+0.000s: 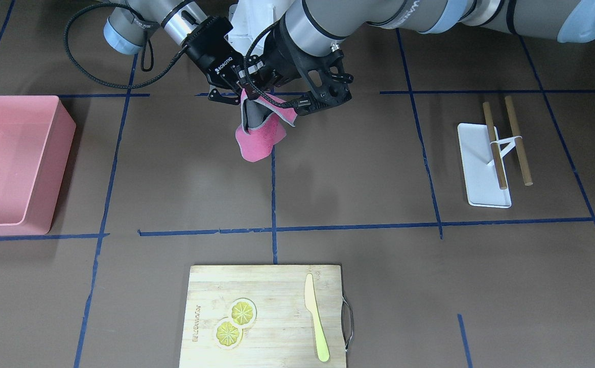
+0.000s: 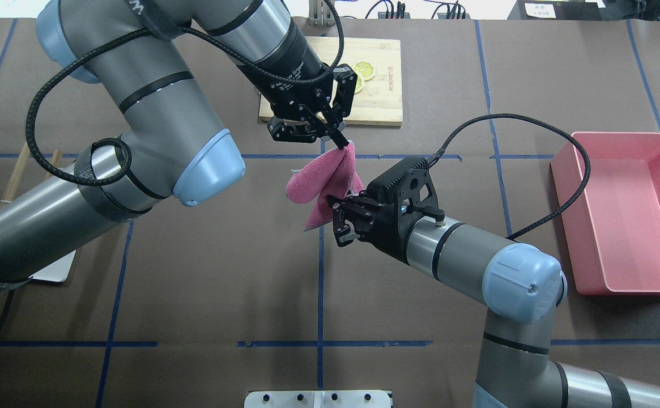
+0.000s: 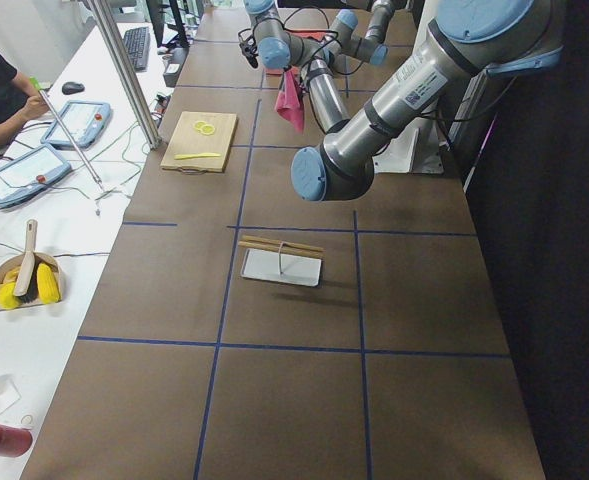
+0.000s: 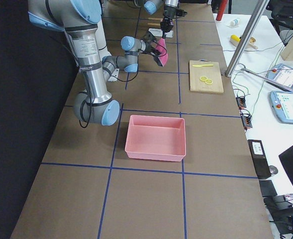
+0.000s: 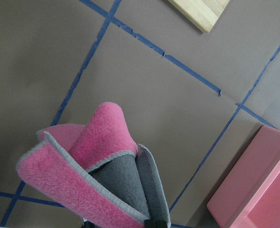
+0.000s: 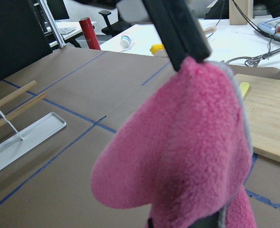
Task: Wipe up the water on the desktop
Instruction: 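Grasp the hanging cloth with the right gripper while the left gripper opens, then carry the cloth toward the pink bin with the right gripper while the left arm withdraws, then press the cloth onto the table and wipe away from the robot with the right gripper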
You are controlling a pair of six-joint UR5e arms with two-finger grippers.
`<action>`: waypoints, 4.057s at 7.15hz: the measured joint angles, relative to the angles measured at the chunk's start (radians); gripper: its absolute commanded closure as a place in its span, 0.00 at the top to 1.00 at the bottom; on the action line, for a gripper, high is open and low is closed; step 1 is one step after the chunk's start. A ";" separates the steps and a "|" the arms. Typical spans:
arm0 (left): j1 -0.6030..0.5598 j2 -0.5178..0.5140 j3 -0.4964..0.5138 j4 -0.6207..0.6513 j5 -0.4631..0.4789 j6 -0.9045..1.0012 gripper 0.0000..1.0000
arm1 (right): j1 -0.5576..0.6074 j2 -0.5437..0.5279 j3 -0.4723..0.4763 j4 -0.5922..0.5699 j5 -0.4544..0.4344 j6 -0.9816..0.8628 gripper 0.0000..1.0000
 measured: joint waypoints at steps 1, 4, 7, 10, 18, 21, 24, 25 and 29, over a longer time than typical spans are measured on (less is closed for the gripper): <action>0.000 0.002 0.000 -0.008 -0.001 0.002 0.99 | 0.000 0.000 0.002 0.001 0.000 0.002 0.00; 0.000 0.019 -0.007 -0.040 0.000 0.008 1.00 | 0.001 0.000 0.005 0.002 0.000 0.007 0.00; -0.012 0.035 -0.035 -0.040 0.000 0.009 1.00 | 0.006 -0.007 0.020 0.001 0.003 0.008 0.00; -0.116 0.098 -0.067 -0.032 -0.043 0.040 1.00 | 0.008 -0.012 0.157 -0.236 0.029 0.099 0.00; -0.303 0.418 -0.348 0.308 0.145 0.756 1.00 | 0.161 0.072 0.465 -1.142 0.539 0.327 0.00; -0.371 0.628 -0.414 0.366 0.208 1.061 1.00 | 0.223 0.076 0.321 -1.134 0.759 0.593 0.00; -0.434 0.767 -0.420 0.364 0.211 1.259 1.00 | 0.258 0.073 0.050 -0.965 0.840 0.669 0.00; -0.438 0.778 -0.421 0.364 0.211 1.272 1.00 | 0.287 0.072 -0.037 -0.903 0.845 0.670 0.00; -0.442 0.786 -0.421 0.363 0.210 1.277 1.00 | 0.484 0.071 -0.235 -0.841 0.857 0.548 0.00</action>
